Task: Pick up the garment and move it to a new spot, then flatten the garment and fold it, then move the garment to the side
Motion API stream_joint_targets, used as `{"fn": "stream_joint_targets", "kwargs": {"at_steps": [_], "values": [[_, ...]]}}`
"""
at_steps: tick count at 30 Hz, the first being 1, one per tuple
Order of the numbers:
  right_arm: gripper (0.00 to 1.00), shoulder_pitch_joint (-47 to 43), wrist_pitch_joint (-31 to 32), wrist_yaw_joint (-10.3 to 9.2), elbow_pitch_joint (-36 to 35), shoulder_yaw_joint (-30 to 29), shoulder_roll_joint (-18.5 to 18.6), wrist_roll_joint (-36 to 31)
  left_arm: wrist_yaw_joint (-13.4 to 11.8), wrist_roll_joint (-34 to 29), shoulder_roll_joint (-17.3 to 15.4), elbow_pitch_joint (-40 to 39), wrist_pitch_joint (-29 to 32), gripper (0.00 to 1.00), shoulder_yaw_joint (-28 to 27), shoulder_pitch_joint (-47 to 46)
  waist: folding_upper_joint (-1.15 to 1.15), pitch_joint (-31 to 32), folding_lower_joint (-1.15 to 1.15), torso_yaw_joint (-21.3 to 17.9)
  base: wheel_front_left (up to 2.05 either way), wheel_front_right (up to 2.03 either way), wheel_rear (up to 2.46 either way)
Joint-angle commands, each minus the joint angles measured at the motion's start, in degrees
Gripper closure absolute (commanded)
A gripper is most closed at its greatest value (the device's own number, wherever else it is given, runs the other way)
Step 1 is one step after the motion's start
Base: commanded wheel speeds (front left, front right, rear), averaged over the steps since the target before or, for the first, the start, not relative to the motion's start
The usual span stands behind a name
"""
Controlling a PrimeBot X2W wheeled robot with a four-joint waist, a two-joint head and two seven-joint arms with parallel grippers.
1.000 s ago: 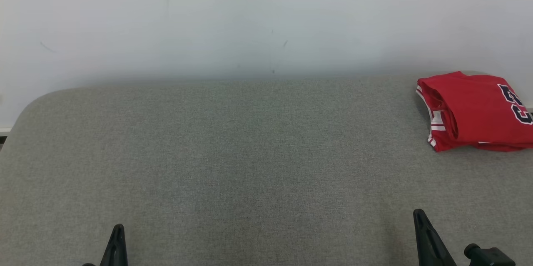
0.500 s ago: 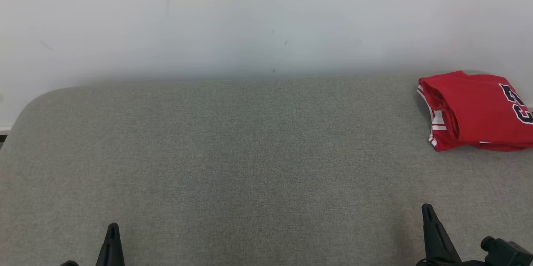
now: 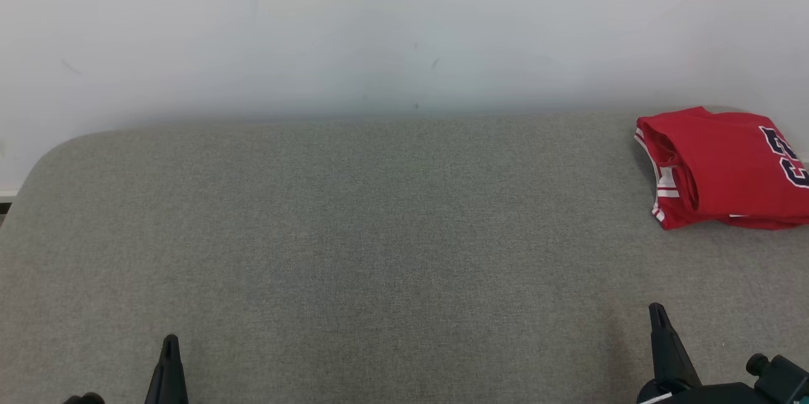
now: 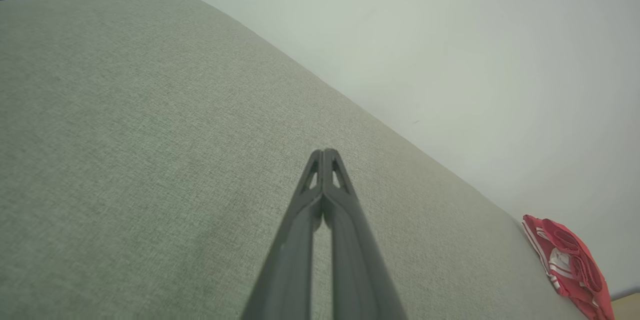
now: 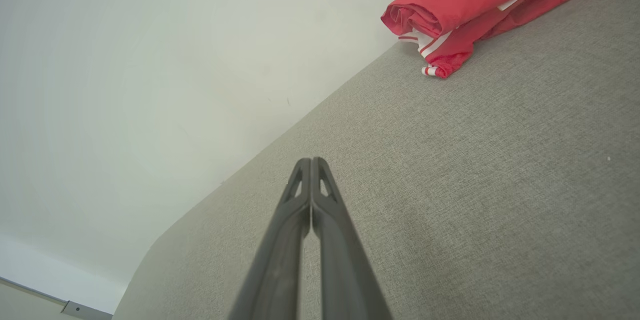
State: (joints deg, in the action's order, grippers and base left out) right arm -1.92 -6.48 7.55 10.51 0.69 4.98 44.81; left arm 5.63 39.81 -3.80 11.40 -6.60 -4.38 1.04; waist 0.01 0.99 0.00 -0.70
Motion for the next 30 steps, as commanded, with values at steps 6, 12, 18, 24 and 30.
{"fn": "stream_joint_targets", "kwargs": {"at_steps": [6,12,18,24,30], "values": [[1.00,2.0,1.2,-0.04,-0.2,-0.8,0.0,5.5,0.4,5.9,0.0,-0.3,1.3,1.00,-0.5,-2.1,-0.01,-0.1,0.00,0.0,0.00,0.00,0.00],[1.00,2.7,2.2,-0.04,0.1,-1.2,-0.1,9.8,0.6,10.4,0.1,0.0,2.5,1.00,-0.6,-2.6,-0.01,-0.2,0.00,0.1,0.00,0.00,0.00],[1.00,3.3,3.2,-0.05,0.4,-1.7,-0.2,13.8,0.7,14.7,0.2,0.3,3.6,1.00,-0.8,-3.2,-0.01,-0.2,0.00,0.1,0.00,0.00,0.00],[1.00,3.8,4.1,-0.05,0.7,-2.1,-0.3,17.5,0.9,18.8,0.3,0.5,4.6,1.00,-1.0,-3.7,-0.01,-0.3,0.00,0.2,0.00,0.00,0.00],[1.00,4.4,5.1,-0.06,1.0,-2.6,-0.4,21.1,0.9,22.7,0.4,0.8,5.7,1.00,-1.1,-4.1,-0.01,-0.4,0.00,0.2,0.00,0.00,0.00]]}}
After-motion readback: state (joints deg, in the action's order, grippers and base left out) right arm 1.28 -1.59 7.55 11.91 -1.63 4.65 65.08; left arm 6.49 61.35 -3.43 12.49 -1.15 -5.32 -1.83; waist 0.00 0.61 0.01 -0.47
